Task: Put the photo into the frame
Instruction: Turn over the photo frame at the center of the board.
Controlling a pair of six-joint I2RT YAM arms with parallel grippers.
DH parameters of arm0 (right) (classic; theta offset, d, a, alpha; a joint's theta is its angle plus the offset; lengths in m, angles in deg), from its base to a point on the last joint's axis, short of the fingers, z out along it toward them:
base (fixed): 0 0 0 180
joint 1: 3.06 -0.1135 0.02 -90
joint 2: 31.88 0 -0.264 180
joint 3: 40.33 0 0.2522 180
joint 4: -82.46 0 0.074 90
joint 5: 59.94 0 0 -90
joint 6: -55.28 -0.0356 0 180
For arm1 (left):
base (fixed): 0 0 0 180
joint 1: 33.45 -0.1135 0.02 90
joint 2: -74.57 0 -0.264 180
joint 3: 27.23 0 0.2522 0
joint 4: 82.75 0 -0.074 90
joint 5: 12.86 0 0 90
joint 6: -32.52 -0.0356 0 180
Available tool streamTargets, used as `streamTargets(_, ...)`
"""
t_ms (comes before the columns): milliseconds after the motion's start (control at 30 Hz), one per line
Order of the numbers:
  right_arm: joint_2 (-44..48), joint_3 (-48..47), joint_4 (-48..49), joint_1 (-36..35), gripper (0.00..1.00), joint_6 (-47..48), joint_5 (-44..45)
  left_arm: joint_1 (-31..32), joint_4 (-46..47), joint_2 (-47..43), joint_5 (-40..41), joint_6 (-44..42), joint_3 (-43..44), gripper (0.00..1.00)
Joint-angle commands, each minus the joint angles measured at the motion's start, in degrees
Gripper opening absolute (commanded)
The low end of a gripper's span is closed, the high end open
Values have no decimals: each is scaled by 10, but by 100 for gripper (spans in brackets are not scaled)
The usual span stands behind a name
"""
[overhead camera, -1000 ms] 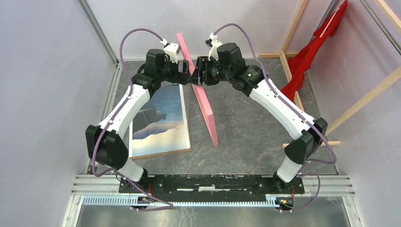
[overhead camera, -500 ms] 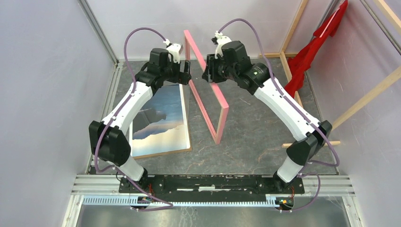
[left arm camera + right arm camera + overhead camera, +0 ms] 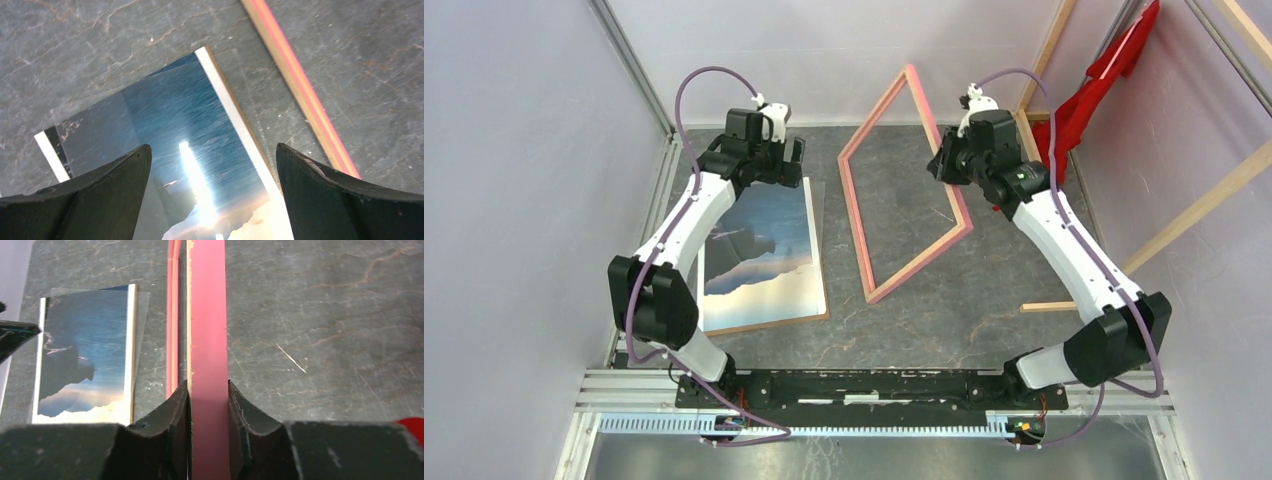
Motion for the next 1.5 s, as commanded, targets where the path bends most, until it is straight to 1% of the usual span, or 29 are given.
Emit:
streamTargets(0,14,85,-28,9,11,54,66,-16,-9,-26,-6,-31,-16,100)
streamTargets(100,26,134,-23,15,11,64,77,-17,-10,-33,-5,-38,-25,100)
streamTargets(267,35,233,15,21,11,64,85,-21,-9,-41,-7,-46,-43,100)
streamTargets(367,35,280,39,21,9,66,106,-23,-9,-45,-11,-49,-58,100)
streamTargets(567,25,311,62,22,8,78,117,-24,-8,-51,-7,-54,-71,100)
streamTargets(700,-9,320,72,22,8,79,128,-24,-7,-52,-12,-52,-70,100)
streamTargets(900,-58,321,85,25,9,69,201,-24,-7,-57,-8,-54,-78,100)
streamTargets(1000,-74,318,91,26,12,78,225,-24,-7,-64,-3,-57,-85,100)
streamTargets(1267,-117,281,80,28,24,112,248,-26,-8,-75,6,-65,-97,100)
streamTargets(1367,-124,284,77,29,32,120,270,-29,-12,-79,0,-71,-102,100)
streamTargets(1467,-121,287,72,29,42,117,285,-36,-17,-79,-2,-78,-103,100)
